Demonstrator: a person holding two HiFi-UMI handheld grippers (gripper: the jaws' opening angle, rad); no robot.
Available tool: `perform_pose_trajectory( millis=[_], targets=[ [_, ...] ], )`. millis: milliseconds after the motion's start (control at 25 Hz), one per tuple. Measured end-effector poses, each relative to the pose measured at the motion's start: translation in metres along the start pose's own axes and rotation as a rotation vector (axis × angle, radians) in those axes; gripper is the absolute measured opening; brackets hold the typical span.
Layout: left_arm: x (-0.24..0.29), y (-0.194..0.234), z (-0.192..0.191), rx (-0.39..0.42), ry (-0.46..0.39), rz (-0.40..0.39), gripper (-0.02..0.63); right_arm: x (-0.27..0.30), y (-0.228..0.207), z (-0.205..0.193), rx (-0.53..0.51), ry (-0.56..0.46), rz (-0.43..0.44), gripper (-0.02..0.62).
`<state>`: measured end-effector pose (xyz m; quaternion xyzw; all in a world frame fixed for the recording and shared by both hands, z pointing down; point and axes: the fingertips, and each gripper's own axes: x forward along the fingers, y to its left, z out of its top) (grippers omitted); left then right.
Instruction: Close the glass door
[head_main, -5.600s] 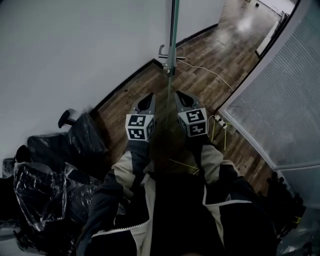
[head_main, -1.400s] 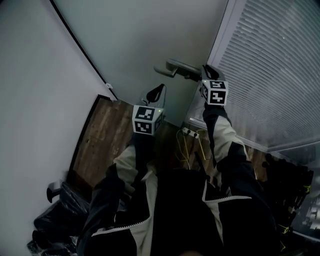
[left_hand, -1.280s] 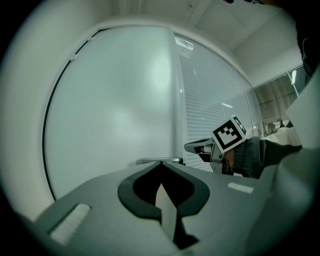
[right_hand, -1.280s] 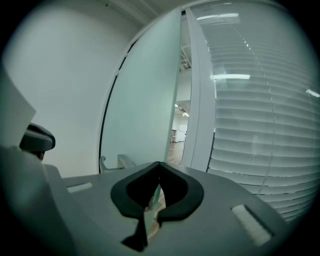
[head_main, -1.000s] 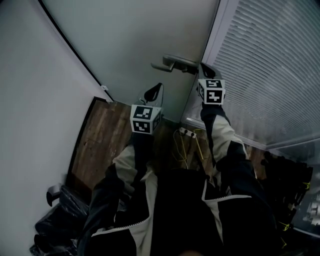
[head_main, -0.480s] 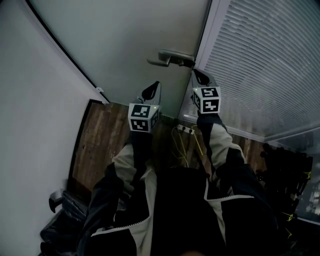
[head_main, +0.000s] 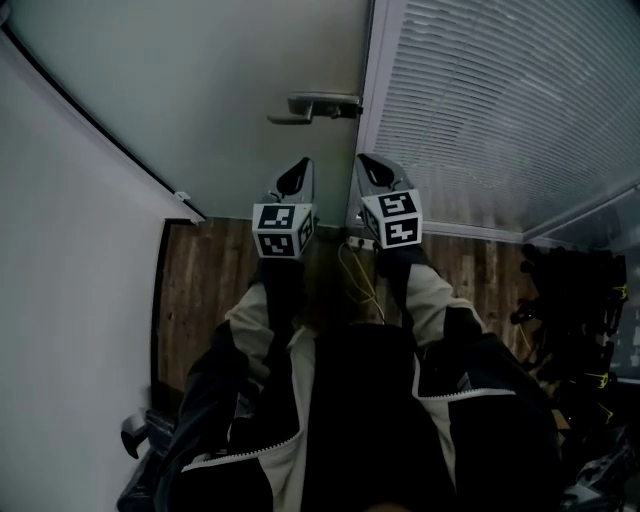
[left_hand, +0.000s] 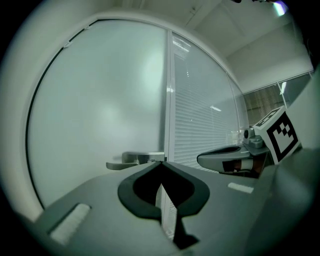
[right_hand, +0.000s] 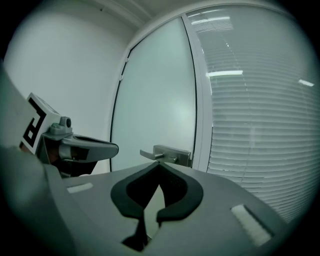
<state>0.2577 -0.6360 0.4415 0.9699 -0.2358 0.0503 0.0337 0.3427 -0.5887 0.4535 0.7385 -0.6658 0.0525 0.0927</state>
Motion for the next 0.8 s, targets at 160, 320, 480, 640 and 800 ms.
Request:
perform_pose_trajectory(
  millis=[160,320,480,640,800],
  targets=[
    [-0.006,-0.005,0.005,0.015,-0.005,-0.031,0.005,-0.012,-0.002,0.004,0.007,-0.015,-0.046,0.000],
    [-0.009,-0.001,0.005,0.018,-0.004,-0.046,0.005,-0.015,0.002,0.007,0.012,-0.014,-0.070,0.002],
    [-0.013,0.003,0.005,0.025,-0.005,-0.052,0.005,-0.015,0.006,0.008,0.009,-0.012,-0.086,0.000],
    [-0.018,0.010,0.004,0.030,-0.007,-0.046,0.005,-0.012,0.013,0.011,0.006,-0.017,-0.085,0.000],
    [-0.023,0.012,0.005,0.035,-0.009,-0.052,0.005,-0.011,0.020,0.009,0.008,-0.011,-0.086,0.001]
  ],
)
